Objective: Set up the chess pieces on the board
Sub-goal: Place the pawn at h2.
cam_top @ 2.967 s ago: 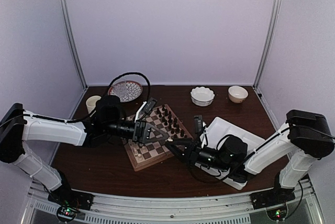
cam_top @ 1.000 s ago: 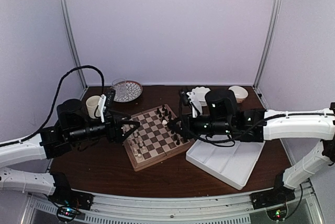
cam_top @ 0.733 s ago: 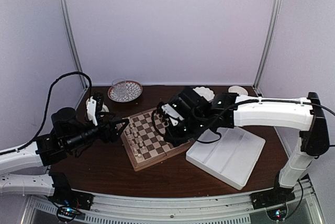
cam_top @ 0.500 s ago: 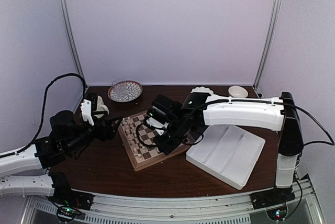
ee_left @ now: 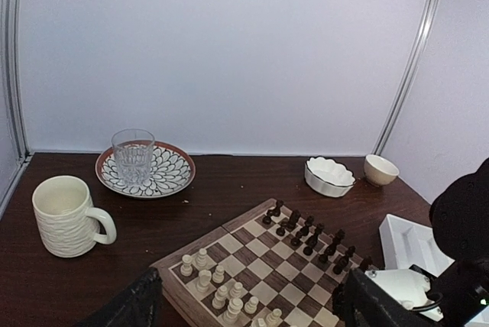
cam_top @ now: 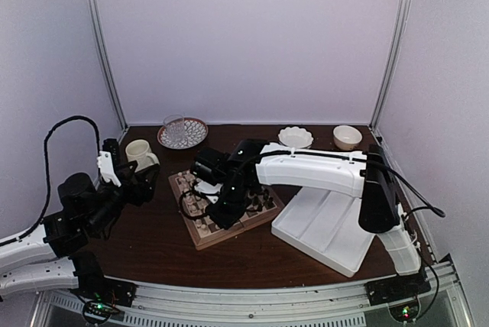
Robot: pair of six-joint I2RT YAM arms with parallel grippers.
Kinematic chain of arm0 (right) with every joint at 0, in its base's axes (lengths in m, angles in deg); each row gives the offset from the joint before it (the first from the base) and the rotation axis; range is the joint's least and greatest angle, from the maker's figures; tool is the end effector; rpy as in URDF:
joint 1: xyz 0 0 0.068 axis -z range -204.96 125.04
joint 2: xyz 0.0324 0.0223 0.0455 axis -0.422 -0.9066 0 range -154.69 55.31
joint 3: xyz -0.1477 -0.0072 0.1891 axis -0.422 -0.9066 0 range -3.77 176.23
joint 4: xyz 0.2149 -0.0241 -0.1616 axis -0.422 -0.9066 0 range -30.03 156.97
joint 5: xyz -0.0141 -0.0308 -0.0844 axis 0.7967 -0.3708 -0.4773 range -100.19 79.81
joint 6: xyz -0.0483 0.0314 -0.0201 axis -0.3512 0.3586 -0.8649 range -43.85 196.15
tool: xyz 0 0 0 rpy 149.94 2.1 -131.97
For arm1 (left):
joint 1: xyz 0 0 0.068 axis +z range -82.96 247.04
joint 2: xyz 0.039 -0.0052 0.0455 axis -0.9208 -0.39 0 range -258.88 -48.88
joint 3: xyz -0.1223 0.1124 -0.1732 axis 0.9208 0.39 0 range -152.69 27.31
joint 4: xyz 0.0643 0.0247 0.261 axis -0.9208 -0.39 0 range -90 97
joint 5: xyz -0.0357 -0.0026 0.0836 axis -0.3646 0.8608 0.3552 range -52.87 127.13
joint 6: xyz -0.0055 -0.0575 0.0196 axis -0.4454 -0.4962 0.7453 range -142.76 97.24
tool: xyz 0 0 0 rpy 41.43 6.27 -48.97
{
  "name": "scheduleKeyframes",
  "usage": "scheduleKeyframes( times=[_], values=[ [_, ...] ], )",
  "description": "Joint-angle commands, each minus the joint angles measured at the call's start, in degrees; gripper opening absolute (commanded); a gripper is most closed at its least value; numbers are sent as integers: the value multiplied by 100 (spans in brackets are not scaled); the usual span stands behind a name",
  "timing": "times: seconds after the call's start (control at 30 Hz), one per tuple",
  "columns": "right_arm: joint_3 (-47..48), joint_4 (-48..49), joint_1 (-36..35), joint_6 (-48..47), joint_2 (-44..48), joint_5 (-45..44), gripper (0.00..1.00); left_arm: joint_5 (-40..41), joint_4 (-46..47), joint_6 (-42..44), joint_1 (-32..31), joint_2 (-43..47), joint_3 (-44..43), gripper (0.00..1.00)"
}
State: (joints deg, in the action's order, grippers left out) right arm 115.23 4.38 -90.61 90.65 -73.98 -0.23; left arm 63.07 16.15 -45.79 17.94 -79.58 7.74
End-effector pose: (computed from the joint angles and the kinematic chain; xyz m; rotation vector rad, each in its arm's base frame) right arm 0.1830 0.4235 0.1914 -1.3240 2.6758 0.4883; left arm 0.1448 -0.1366 0.2367 0.0141 1.6360 -0.6111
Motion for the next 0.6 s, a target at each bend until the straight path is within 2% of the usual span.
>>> scheduleKeyframes(
  times=[0.0,0.57],
  values=[
    [506,-325,2,-170,-241,37,0,207,336,33,32,20,19,82],
    [1080,-129,13,-179,-806,25,0,239,283,53,32,117,9,82]
  ],
)
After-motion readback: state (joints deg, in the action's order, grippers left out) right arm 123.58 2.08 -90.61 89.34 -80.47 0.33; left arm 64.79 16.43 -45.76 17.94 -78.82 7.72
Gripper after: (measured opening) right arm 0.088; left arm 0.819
